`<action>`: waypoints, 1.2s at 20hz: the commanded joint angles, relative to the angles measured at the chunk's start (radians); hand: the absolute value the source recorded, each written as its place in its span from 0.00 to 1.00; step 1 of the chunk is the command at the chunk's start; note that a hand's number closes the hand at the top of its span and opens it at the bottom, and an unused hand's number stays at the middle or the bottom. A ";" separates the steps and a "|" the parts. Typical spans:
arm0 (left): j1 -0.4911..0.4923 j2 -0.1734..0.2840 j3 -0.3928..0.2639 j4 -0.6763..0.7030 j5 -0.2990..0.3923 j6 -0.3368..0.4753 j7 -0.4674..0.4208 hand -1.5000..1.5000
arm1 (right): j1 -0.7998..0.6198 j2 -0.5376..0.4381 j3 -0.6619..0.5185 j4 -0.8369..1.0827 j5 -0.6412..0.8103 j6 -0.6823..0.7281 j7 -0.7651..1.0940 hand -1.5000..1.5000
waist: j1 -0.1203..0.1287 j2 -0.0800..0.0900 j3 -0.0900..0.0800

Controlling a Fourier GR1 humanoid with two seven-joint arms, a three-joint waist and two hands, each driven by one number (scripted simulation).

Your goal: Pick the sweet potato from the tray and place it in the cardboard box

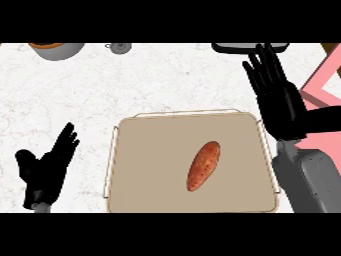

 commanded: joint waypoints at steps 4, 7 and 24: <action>-0.118 0.129 0.027 -0.051 -0.103 -0.063 -0.092 0.50 | -0.019 -0.210 0.005 -0.105 0.335 -0.238 0.078 0.00 | -0.081 -0.058 -0.006; -0.135 0.158 0.003 -0.082 -0.142 -0.083 -0.119 0.50 | 0.056 -0.407 0.044 -0.025 0.523 -0.224 0.156 0.00 | -0.163 -0.073 -0.028; -0.209 0.207 0.004 -0.074 -0.144 -0.226 -0.215 0.50 | 0.100 -0.643 0.435 -0.557 1.090 0.114 0.914 0.00 | -0.033 -0.035 -0.009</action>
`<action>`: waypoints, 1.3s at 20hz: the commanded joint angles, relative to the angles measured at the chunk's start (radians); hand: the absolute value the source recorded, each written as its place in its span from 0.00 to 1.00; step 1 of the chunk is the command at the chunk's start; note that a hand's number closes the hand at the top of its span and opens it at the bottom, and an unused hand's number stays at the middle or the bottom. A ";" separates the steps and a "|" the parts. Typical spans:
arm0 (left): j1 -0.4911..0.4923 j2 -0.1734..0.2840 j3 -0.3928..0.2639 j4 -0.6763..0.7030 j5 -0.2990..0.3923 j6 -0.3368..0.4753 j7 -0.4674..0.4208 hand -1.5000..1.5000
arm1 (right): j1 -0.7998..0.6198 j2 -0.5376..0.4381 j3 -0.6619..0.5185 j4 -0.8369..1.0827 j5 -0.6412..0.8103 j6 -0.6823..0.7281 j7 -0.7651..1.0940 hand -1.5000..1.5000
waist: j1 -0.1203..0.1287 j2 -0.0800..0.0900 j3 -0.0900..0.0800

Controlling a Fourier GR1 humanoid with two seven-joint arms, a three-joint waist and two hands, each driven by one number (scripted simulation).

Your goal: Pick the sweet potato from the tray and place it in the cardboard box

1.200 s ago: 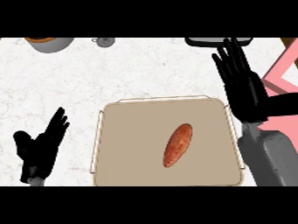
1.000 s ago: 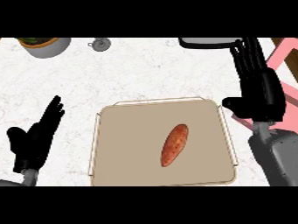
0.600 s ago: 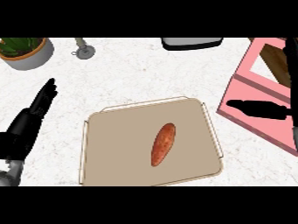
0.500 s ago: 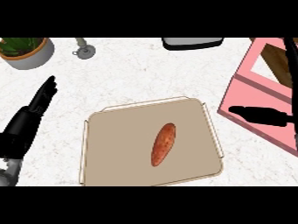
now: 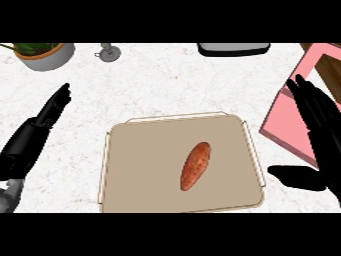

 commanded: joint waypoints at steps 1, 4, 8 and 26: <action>-0.034 -0.029 -0.018 0.014 -0.009 -0.004 0.002 0.50 | -0.021 -0.022 0.118 -0.080 0.061 0.210 0.244 0.00 | 0.031 0.014 0.001; -0.052 -0.022 -0.020 0.018 0.003 -0.042 -0.006 0.50 | -0.085 0.036 0.195 -0.134 0.040 0.365 0.419 0.00 | 0.062 0.017 0.001; -0.096 -0.035 -0.027 0.025 -0.010 -0.045 0.011 0.50 | -0.174 0.152 0.282 -0.118 0.022 0.519 0.606 0.00 | 0.084 0.020 0.003; -0.099 -0.058 -0.021 0.088 -0.026 -0.070 -0.021 0.50 | -0.265 0.600 0.312 0.298 0.101 0.643 0.774 0.00 | 0.064 0.016 0.006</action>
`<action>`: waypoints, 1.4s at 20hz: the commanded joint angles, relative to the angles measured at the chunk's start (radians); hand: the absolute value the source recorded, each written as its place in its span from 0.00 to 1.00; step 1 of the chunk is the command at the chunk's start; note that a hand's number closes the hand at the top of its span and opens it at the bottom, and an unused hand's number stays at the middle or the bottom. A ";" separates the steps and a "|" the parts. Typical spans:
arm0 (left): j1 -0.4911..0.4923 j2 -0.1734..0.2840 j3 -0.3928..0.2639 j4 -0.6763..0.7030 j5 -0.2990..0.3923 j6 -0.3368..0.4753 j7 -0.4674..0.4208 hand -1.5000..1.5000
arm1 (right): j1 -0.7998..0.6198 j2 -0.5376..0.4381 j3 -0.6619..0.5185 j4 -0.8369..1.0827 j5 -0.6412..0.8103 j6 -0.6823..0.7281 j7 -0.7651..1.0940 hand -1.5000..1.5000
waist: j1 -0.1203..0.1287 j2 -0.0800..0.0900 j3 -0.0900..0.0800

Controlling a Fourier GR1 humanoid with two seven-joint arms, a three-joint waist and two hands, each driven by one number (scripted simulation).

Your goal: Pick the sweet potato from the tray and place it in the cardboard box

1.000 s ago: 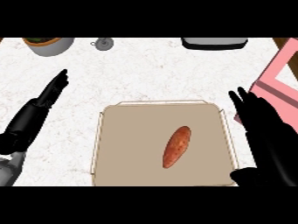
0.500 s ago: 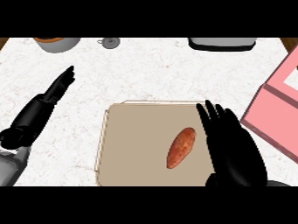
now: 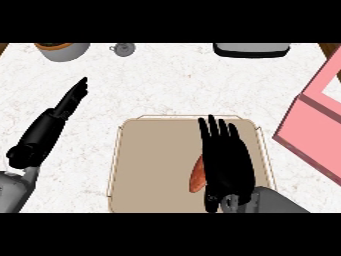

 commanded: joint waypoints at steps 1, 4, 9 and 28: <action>-0.001 0.009 0.026 0.001 0.009 -0.006 -0.005 0.50 | -0.055 0.111 -0.008 0.116 0.052 0.136 0.260 0.00 | 0.006 -0.001 0.002; 0.007 -0.010 0.008 0.008 -0.002 -0.005 -0.010 0.50 | -0.064 0.167 -0.018 0.149 0.108 0.168 0.260 0.00 | -0.008 -0.007 0.002; -0.013 -0.011 0.019 0.002 -0.005 -0.005 0.016 0.50 | -0.080 0.287 -0.047 0.244 0.199 0.200 0.260 0.00 | -0.007 -0.003 0.005; -0.028 -0.047 0.054 0.074 -0.045 -0.045 -0.031 0.50 | 0.031 0.303 -0.069 0.300 0.269 0.181 0.219 0.00 | -0.003 0.007 0.007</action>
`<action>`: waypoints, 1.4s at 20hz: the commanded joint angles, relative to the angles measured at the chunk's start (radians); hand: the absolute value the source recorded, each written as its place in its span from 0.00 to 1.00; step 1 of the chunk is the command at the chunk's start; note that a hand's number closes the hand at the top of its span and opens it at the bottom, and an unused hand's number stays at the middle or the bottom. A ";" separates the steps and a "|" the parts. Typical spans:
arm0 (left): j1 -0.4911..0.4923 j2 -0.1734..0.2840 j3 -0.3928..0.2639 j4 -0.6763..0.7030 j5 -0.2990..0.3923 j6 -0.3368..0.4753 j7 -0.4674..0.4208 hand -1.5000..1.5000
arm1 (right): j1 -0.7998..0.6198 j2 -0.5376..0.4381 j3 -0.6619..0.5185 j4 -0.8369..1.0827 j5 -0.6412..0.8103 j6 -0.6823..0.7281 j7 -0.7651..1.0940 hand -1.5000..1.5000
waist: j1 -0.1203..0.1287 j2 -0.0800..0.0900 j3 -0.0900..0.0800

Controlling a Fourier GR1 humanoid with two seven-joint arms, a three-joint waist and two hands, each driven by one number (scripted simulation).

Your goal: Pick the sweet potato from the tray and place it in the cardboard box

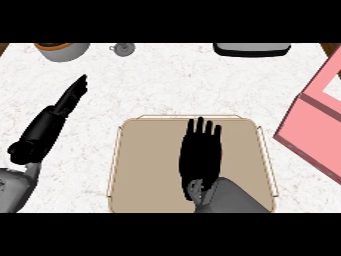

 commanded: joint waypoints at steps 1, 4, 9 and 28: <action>0.014 0.002 0.019 0.021 -0.002 -0.026 -0.036 0.50 | -0.009 0.027 -0.007 0.022 -0.001 0.044 0.228 0.00 | 0.004 0.002 0.000; -0.078 -0.009 0.017 -0.005 0.003 -0.024 0.072 0.50 | -0.034 0.027 -0.039 0.068 0.007 0.059 0.219 0.00 | 0.001 0.003 0.001; 0.004 -0.019 0.014 0.001 -0.029 -0.015 -0.003 0.50 | 0.032 0.027 -0.047 0.021 0.054 0.094 0.230 0.00 | -0.002 -0.001 0.000; 0.066 -0.101 0.072 -0.026 -0.110 -0.059 -0.018 0.50 | 0.068 0.027 0.007 0.085 0.292 0.026 -0.064 1.00 | 0.003 0.002 0.001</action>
